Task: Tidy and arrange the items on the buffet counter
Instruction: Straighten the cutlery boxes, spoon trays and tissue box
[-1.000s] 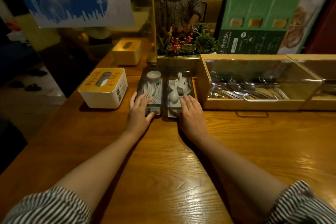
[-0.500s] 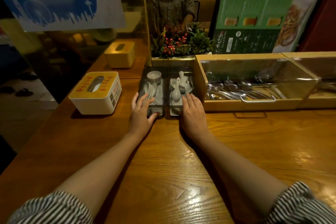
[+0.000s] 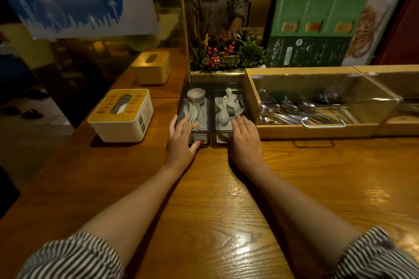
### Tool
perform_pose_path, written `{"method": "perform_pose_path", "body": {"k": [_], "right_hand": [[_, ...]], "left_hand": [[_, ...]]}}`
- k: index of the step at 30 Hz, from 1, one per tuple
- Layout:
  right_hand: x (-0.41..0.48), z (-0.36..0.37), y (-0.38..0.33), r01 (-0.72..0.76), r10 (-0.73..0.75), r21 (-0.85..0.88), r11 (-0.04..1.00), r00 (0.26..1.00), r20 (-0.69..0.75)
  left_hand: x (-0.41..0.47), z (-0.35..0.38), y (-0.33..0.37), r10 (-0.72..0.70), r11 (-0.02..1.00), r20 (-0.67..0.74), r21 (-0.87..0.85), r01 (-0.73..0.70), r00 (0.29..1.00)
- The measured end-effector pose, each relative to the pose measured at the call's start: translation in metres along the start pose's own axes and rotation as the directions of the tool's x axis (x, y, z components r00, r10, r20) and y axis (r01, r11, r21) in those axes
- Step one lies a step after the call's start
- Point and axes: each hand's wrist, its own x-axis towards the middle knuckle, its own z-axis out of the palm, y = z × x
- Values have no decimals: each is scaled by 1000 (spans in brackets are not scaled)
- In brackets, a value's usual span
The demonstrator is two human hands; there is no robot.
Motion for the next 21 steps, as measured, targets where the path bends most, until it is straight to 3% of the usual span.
{"method": "perform_pose_path", "body": {"k": [13,21], "right_hand": [[0,-6,2,12,-14,40,999,999,50],[3,-15,-5,181,-188,110,977,981,56]], "left_hand": [[1,0,8,-25,999,66,48,21,998],[-9,-17,11,-6,997,15,73,5,1000]]}}
